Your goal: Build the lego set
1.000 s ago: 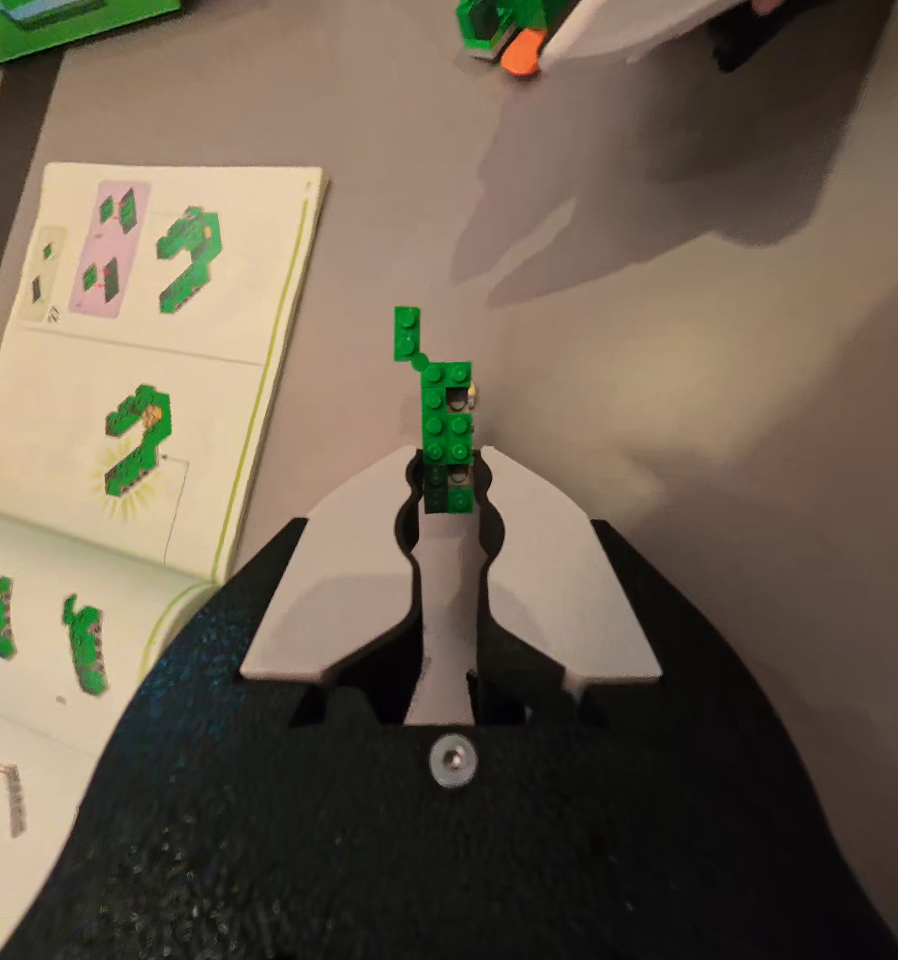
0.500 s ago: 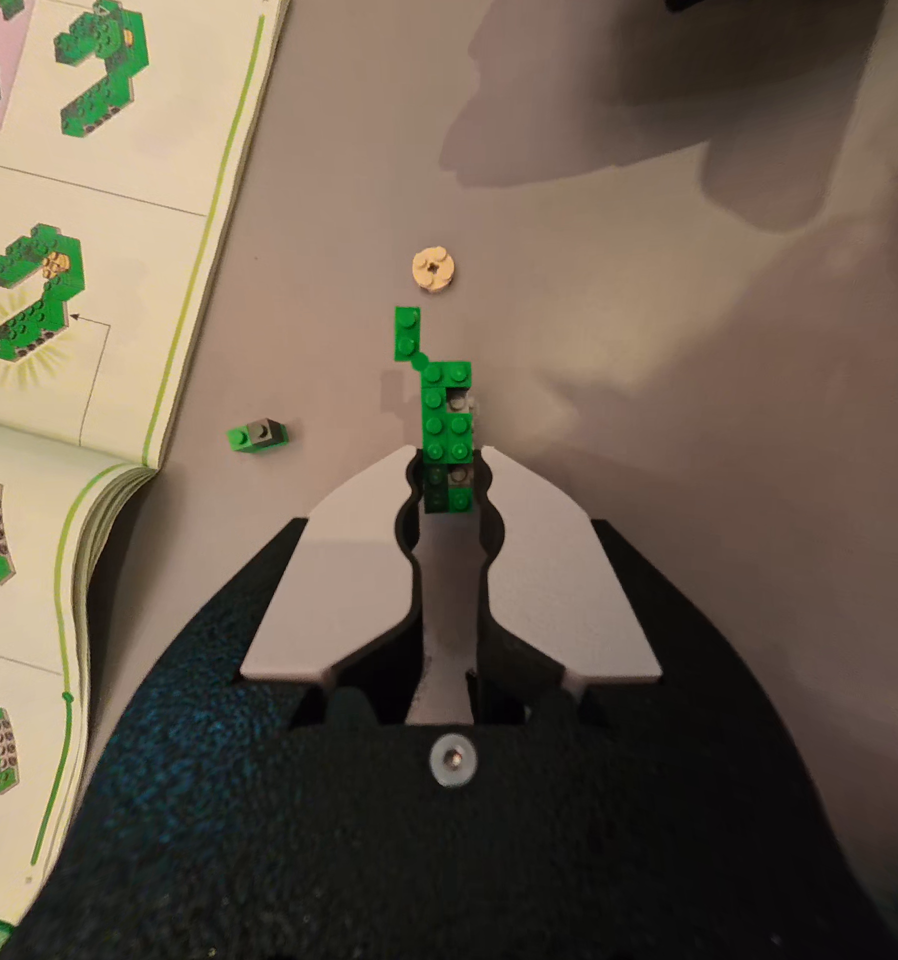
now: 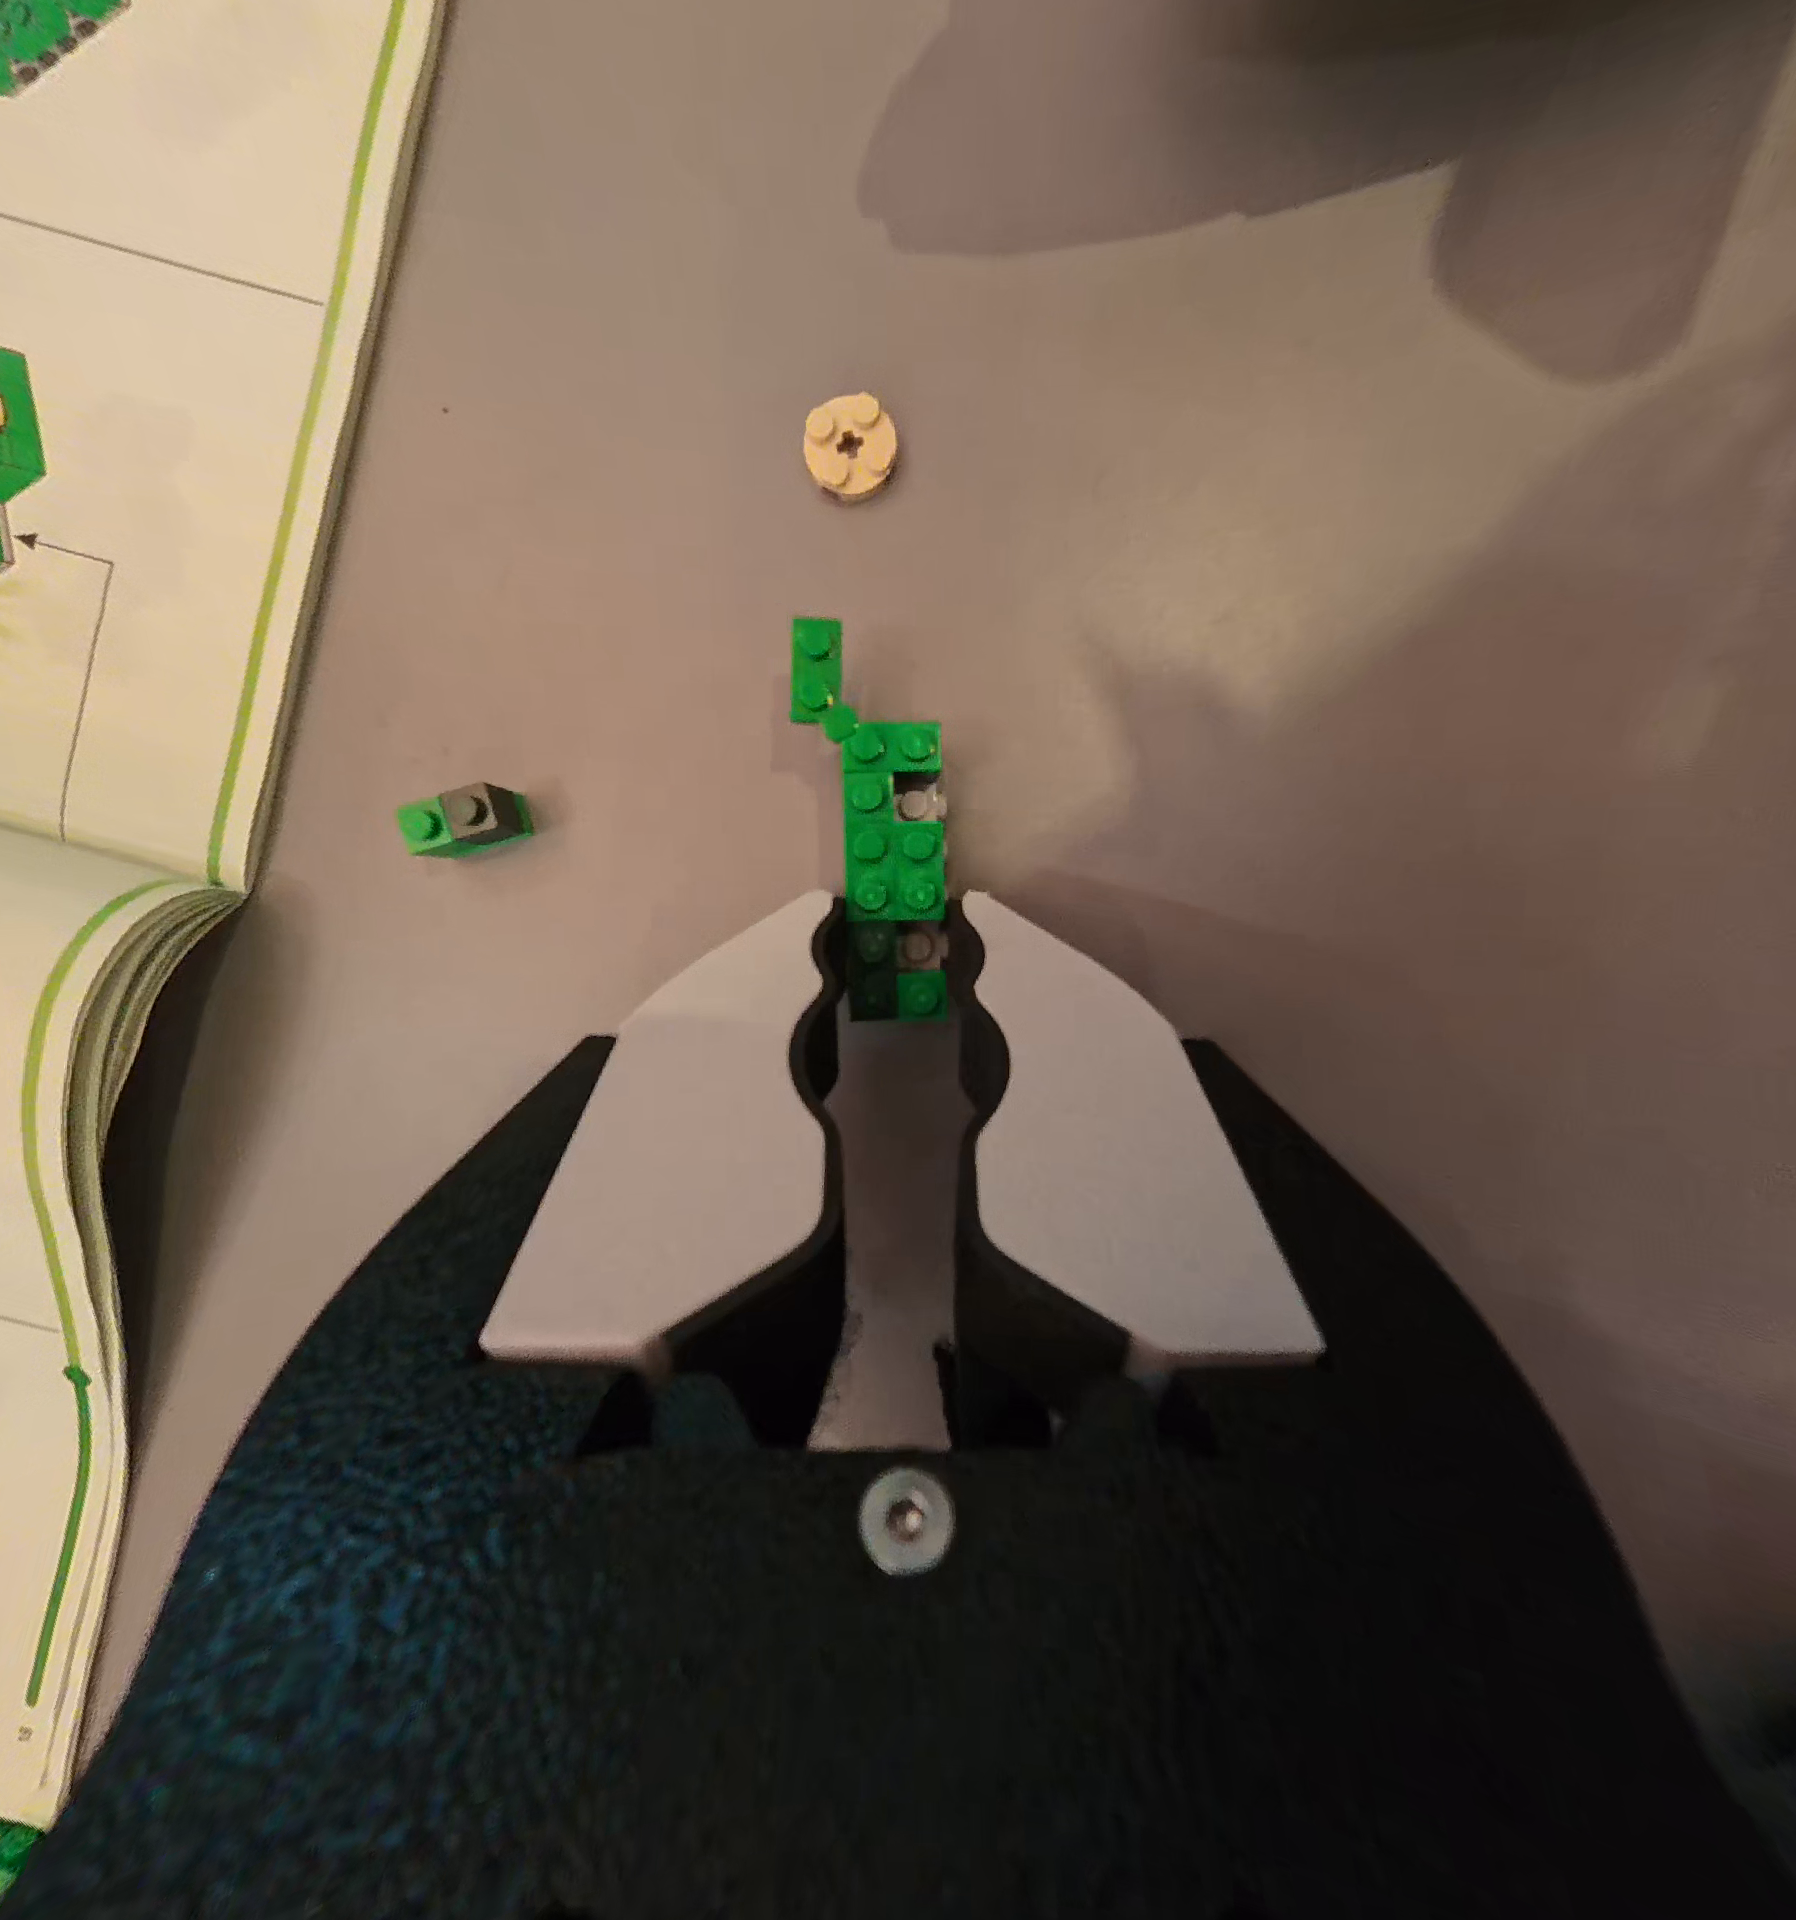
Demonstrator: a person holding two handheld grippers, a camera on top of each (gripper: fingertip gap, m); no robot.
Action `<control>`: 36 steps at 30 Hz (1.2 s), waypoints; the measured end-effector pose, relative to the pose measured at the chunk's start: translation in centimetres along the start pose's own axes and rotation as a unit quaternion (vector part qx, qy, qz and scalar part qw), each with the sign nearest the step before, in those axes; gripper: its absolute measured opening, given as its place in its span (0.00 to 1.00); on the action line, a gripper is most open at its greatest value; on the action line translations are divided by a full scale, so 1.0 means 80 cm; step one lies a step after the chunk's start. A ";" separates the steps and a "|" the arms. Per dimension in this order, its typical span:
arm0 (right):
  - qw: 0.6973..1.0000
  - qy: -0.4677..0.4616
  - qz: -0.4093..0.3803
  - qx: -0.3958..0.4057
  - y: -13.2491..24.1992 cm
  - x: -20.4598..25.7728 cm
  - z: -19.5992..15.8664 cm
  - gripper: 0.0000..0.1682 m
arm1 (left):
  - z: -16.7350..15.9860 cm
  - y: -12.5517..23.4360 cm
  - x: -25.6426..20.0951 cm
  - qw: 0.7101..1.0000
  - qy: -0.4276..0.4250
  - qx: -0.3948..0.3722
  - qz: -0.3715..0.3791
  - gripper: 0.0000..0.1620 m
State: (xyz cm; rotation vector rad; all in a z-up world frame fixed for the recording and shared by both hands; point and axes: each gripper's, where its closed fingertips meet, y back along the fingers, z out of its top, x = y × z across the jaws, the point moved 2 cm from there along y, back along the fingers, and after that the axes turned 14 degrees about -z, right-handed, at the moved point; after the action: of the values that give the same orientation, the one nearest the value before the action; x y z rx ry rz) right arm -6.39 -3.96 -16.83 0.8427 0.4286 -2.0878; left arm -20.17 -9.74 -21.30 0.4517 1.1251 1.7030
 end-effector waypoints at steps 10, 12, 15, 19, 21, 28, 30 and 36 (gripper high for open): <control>1.000 0.010 0.006 -0.001 0.000 0.004 0.000 0.00 | 0.000 0.004 -0.001 1.000 0.008 -0.015 -0.007 0.20; 1.000 0.012 0.007 -0.002 0.000 0.004 0.000 0.00 | -0.002 0.009 -0.001 1.000 0.011 -0.025 -0.006 0.22; 1.000 0.012 0.007 -0.001 0.000 0.004 0.000 0.00 | -0.006 0.016 -0.003 0.999 0.017 -0.040 -0.012 0.23; 1.000 0.010 0.005 0.000 0.000 0.004 -0.001 0.00 | -0.014 0.018 0.008 0.999 0.009 -0.026 0.030 0.19; 1.000 0.002 -0.003 -0.001 0.000 0.000 0.000 0.00 | -0.012 0.022 0.018 0.998 0.006 -0.029 0.063 0.18; 0.991 -0.120 -0.056 -0.025 0.014 -0.063 0.013 0.07 | 0.008 0.060 0.039 0.973 -0.040 -0.135 0.181 0.18; 0.988 -0.116 -0.096 -0.024 0.019 -0.087 0.006 0.07 | 0.015 0.076 0.046 0.952 -0.059 -0.186 0.235 0.18; 0.986 -0.127 -0.087 -0.059 0.026 -0.075 0.012 0.04 | 0.007 0.088 0.062 0.909 -0.078 -0.234 0.337 0.07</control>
State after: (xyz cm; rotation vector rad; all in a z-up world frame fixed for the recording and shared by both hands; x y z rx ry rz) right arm -2.52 -2.30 -11.97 0.4745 0.4953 -2.2689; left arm -25.62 -5.53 -16.11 0.7018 0.4143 2.4007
